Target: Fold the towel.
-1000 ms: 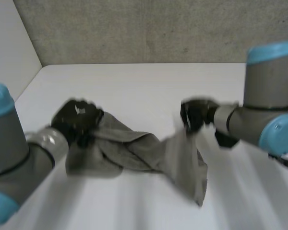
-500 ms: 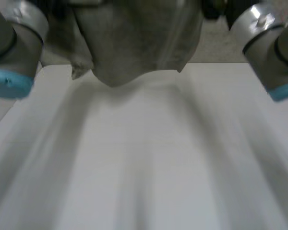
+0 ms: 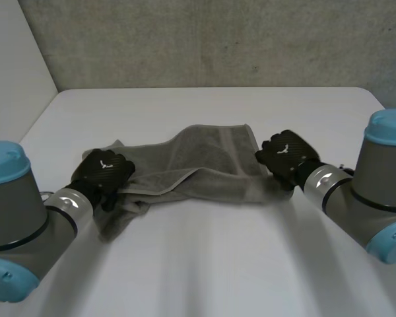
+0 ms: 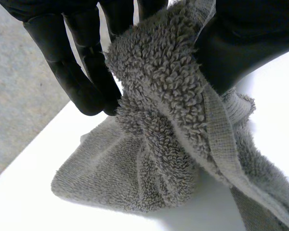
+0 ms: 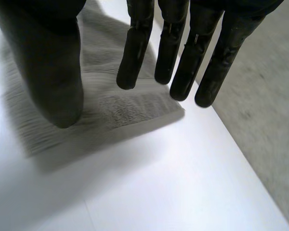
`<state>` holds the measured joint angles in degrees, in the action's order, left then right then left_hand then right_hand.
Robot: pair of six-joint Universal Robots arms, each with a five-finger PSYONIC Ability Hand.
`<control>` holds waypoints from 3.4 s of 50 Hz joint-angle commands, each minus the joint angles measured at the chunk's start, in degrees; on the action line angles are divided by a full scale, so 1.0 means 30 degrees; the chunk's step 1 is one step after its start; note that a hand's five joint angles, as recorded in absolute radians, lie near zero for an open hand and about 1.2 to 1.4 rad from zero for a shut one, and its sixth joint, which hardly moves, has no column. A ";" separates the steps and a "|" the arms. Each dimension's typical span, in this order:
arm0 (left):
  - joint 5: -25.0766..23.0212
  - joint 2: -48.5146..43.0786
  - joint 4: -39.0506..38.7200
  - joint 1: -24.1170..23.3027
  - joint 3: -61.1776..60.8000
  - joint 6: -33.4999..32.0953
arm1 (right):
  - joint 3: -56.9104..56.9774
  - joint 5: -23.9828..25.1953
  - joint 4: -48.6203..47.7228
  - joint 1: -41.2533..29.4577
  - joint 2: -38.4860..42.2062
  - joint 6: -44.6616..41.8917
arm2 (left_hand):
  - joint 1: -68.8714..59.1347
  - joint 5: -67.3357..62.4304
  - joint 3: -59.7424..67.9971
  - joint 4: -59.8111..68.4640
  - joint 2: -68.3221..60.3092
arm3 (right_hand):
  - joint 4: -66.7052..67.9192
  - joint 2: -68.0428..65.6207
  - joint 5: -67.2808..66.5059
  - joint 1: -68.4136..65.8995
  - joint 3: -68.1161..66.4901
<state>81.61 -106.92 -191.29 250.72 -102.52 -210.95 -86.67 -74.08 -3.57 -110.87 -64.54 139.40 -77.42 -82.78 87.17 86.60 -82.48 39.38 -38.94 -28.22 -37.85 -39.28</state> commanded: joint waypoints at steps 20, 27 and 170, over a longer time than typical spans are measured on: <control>0.0188 0.1774 -0.0456 -0.0312 -0.1569 0.0152 | 0.5981 -0.1059 0.9070 0.0777 0.4726 1.0781 | 0.4627 0.9749 -0.7879 -0.7688 0.6313 | -0.4103 0.3955 0.3715 0.3594 0.4070; 0.0188 0.1599 -0.0486 -0.0283 -0.1569 0.0240 | 0.4106 -0.1000 0.8337 0.0864 0.4198 1.1982 | 0.5356 1.0478 -0.8608 -0.8417 0.7042 | -0.4047 0.3899 0.3659 0.3537 0.4014; 0.2770 -0.0365 0.3789 -0.2070 -0.0924 0.7622 | -0.3599 -0.4165 -0.0334 0.3911 -0.6701 0.9874 | 1.6625 2.1747 -1.9877 -1.9686 1.8311 | 1.3539 -1.3687 -1.3928 -1.4049 -1.3573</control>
<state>92.58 -108.06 -183.11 244.21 -105.44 -188.33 -97.10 -86.57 -3.92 -99.16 -85.03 170.32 -31.19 -31.53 31.41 30.99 -31.07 76.29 -75.84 -64.18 -69.16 -76.32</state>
